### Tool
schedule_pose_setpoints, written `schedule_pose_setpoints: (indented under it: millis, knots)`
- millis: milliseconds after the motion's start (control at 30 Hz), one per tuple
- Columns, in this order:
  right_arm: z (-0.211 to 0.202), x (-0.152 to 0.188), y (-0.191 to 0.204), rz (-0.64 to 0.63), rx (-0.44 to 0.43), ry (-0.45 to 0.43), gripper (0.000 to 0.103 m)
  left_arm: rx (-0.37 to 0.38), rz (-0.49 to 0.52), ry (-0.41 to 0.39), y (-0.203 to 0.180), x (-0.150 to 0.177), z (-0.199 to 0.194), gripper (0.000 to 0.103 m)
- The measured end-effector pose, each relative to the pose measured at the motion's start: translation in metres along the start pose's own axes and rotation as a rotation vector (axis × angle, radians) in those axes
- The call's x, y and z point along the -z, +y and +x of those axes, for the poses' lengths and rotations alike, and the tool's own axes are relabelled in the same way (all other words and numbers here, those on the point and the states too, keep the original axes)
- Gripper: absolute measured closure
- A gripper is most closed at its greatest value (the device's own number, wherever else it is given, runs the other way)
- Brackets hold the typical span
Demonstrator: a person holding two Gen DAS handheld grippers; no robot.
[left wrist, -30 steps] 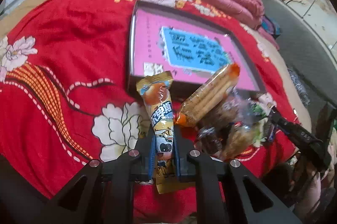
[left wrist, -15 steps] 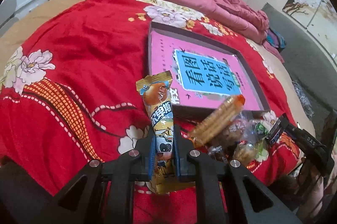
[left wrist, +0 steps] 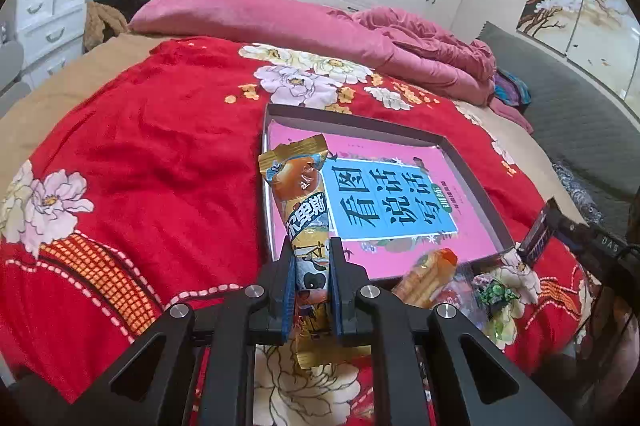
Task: Organize snacks
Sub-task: 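Carry the yellow snack stick with the left tool onto the tray while the right tool carries the Snickers there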
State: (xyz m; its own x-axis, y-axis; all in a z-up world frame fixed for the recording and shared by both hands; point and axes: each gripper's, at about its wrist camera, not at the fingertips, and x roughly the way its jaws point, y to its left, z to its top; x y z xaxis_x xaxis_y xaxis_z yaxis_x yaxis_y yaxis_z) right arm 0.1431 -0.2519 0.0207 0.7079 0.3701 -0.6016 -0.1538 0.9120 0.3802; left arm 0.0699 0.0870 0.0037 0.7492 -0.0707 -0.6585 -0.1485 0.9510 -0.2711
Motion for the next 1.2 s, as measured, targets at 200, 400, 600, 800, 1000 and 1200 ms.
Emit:
schedule_pose_setpoints:
  millis: [200, 400, 600, 800, 1000, 1200]
  knots:
    - [0.009, -0.010, 0.012, -0.044, -0.002, -0.032, 0.076, -0.003, 0.016, -0.018, -0.003, -0.009, 0.011, 0.088]
    - [0.021, -0.016, 0.016, -0.044, -0.002, -0.037, 0.076, -0.007, 0.041, -0.013, -0.007, -0.016, 0.028, 0.088]
    - [0.037, -0.015, 0.019, -0.050, 0.007, -0.018, 0.076, -0.003, 0.058, 0.008, -0.010, -0.018, 0.044, 0.088]
    - [0.049, -0.011, 0.016, -0.049, 0.021, 0.013, 0.076, 0.003, 0.080, 0.026, -0.015, -0.018, 0.053, 0.088]
    - [0.060, -0.007, 0.013, -0.052, 0.030, 0.054, 0.076, 0.001, 0.099, 0.049, -0.018, -0.017, 0.062, 0.088]
    - [0.069, -0.001, 0.010, -0.041, 0.037, 0.092, 0.076, -0.002, 0.110, 0.067, -0.021, -0.017, 0.070, 0.088]
